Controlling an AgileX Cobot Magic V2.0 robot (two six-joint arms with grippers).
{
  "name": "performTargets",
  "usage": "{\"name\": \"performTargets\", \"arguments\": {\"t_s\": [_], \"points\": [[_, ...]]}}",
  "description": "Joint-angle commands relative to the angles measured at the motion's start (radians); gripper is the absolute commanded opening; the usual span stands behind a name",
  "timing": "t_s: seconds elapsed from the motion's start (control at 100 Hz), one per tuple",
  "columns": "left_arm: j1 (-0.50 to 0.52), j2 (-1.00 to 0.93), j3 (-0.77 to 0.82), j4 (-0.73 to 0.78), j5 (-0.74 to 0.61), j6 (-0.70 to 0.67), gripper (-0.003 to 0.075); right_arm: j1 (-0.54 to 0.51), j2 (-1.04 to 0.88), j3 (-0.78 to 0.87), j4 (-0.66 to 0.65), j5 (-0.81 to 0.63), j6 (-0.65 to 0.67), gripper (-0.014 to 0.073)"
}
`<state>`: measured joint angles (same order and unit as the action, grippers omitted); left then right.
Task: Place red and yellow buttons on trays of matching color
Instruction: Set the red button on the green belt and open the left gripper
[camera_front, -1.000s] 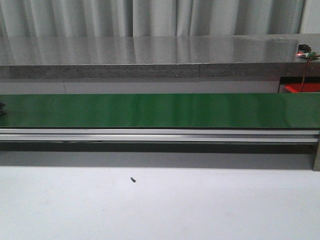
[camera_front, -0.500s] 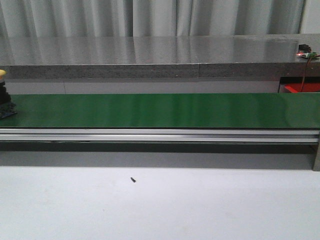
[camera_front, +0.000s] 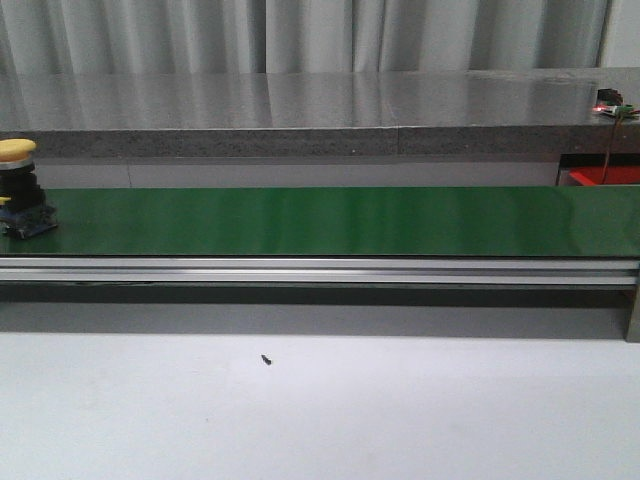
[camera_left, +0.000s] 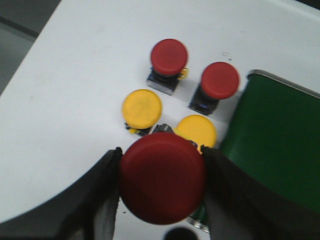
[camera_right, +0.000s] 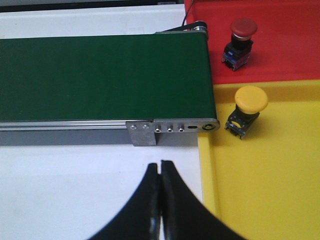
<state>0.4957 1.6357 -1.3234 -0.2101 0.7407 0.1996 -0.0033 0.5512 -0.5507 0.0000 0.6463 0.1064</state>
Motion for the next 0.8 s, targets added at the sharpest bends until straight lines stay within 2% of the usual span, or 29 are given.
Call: {"name": "performTargets", "arguments": {"t_s": [0.0,0.14,0.33,0.79], "points": [[-0.056,-0.055,-0.027,-0.026,-0.027,-0.008,0.0314,-0.002,-0.001,-0.025,0.0,-0.069,-0.008,-0.0122],[-0.13,-0.046,-0.027,-0.026,-0.024,-0.008,0.0314,-0.002,-0.001,-0.025,0.0,-0.069,-0.008,-0.0122],[-0.181,-0.026,-0.027,-0.029,-0.018,-0.008,0.0314,-0.002,-0.001,-0.025,0.0,-0.069,-0.008,-0.0122],[-0.194,0.046,-0.027,-0.033,-0.003,-0.008,0.0326,-0.002,-0.001,-0.025,0.0,-0.069,-0.008,-0.0122]]}}
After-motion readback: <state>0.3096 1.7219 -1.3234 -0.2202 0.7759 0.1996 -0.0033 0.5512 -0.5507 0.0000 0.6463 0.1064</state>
